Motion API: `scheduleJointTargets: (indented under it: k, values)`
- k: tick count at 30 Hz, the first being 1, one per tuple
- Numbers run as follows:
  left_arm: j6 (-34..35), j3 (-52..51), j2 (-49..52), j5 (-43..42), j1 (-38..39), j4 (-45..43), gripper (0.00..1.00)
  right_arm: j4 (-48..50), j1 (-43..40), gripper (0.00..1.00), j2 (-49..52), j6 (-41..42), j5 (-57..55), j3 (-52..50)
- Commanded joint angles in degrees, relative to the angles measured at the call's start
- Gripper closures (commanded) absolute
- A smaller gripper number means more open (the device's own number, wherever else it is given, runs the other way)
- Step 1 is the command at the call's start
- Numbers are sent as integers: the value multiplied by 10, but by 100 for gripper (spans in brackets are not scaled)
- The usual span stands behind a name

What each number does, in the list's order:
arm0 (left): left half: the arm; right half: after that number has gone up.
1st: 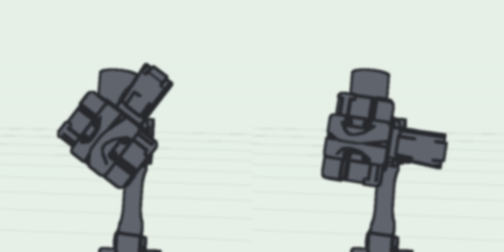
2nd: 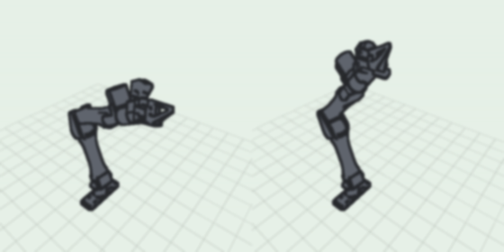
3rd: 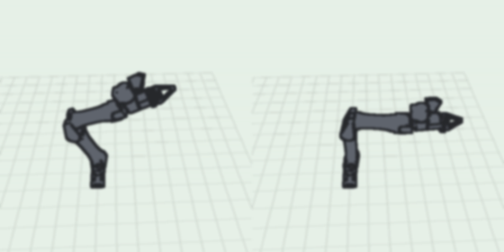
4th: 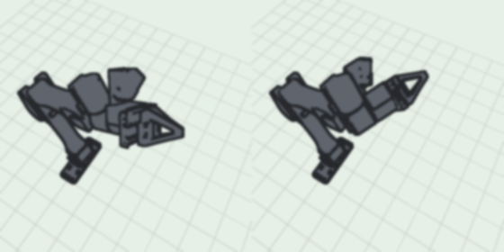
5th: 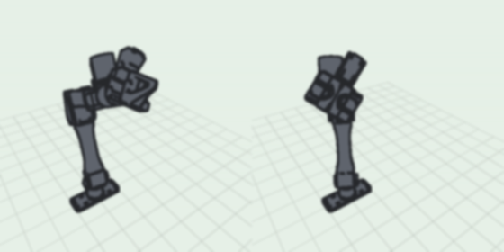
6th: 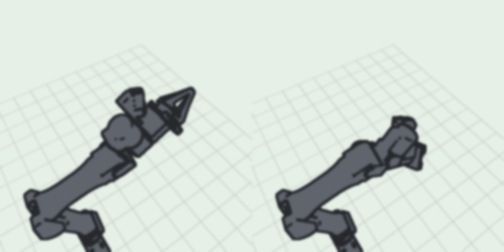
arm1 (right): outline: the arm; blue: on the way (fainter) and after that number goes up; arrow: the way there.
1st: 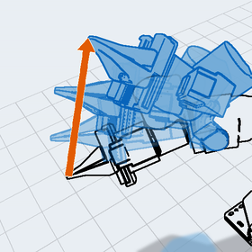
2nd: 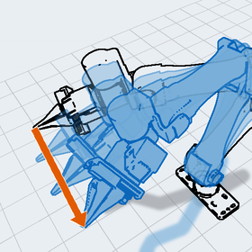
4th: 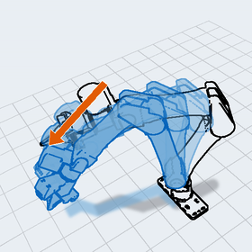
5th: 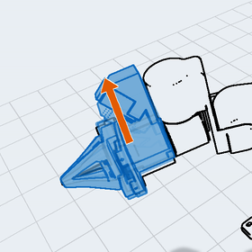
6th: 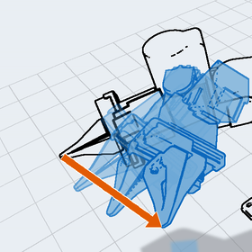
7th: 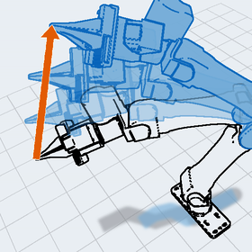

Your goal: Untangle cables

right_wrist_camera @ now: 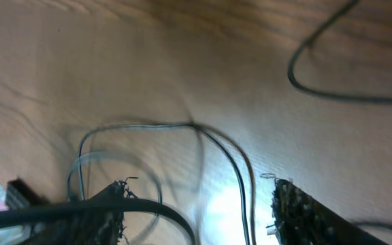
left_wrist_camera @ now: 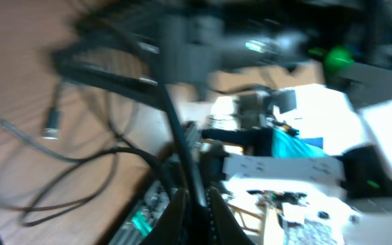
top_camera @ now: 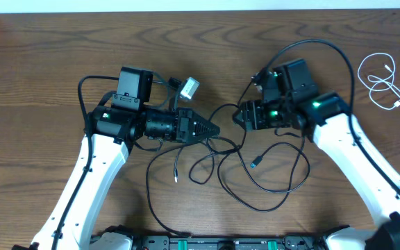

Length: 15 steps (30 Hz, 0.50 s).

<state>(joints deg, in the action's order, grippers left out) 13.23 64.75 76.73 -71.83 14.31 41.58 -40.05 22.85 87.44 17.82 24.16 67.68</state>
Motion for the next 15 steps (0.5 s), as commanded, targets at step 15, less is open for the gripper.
scheduleJointTargets:
  k: [15]
  values:
    - [-10,7,-5,-90,-1,-1,93,2,-46,44,57,55,-396,-4]
